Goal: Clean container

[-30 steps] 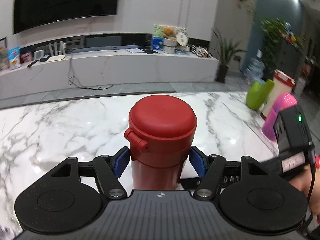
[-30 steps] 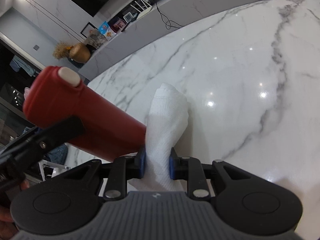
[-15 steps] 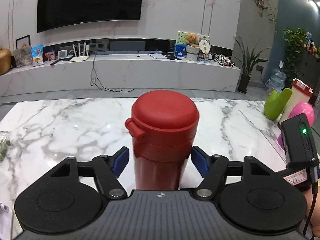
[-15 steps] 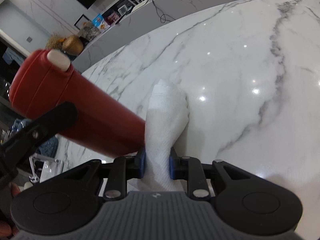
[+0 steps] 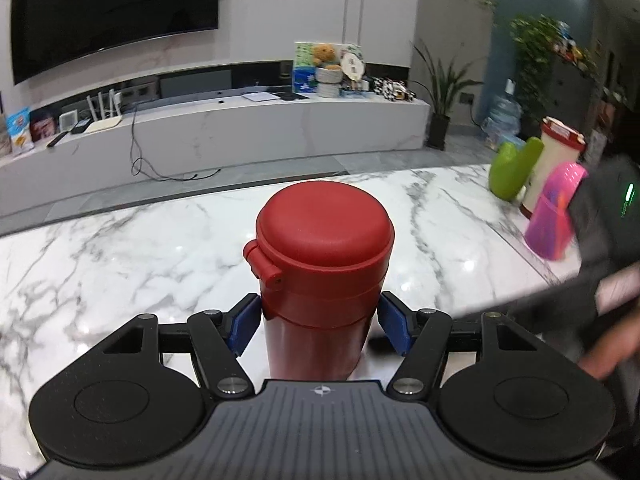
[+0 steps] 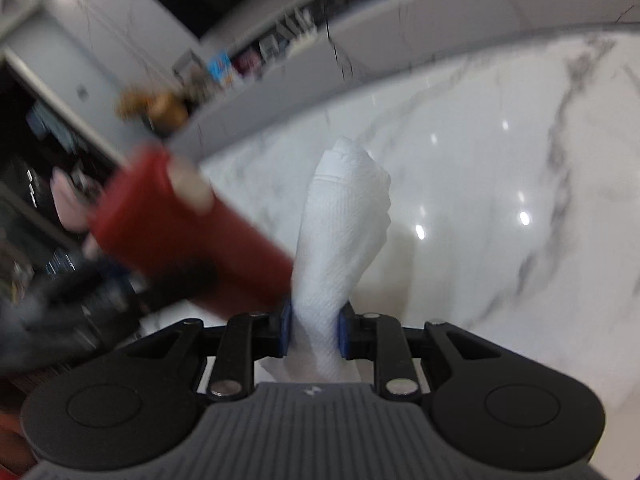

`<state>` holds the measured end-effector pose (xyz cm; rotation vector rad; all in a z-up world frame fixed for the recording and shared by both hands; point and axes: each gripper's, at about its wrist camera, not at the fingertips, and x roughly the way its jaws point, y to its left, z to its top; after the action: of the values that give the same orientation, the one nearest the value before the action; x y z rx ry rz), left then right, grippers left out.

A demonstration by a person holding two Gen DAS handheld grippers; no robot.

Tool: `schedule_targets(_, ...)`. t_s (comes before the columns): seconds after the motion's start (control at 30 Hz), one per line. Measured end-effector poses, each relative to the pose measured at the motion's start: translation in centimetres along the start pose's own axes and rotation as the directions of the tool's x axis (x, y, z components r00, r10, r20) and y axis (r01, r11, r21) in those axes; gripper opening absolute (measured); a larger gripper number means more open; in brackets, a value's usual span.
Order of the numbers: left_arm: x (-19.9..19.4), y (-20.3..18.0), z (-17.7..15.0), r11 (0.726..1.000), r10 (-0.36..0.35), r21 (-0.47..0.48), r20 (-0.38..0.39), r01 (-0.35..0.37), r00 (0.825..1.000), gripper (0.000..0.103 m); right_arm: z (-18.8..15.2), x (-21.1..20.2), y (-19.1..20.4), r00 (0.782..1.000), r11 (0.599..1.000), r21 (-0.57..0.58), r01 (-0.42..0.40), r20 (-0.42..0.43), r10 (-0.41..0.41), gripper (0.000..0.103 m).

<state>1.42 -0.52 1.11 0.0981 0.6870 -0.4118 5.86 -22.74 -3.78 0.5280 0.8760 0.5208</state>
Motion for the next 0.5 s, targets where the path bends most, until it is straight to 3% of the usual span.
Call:
schedule_targets(0.1,-0.1,-0.2,-0.1,1.000,-0.001,-0.004,-0.003,0.001,1.000,0.062,0.9,-1.7,-0.3,0.993,0.996,0.049,-0.072,0.098,0.067,0.025)
schedule_targets(0.23,-0.1,-0.2,-0.1,1.000,0.001,-0.008,-0.002,-0.001,1.000,0.062,1.2,-2.2,-0.1,0.982,0.987,0.066,-0.147,0.128,0.138,0.025)
schedule_targets(0.5,-0.1,-0.4,-0.2,1.000,0.017,0.008,-0.006,-0.017,1.000,0.062,0.5,-1.6,-0.1,0.993,0.993,0.074,-0.097,0.075,0.091,0.025)
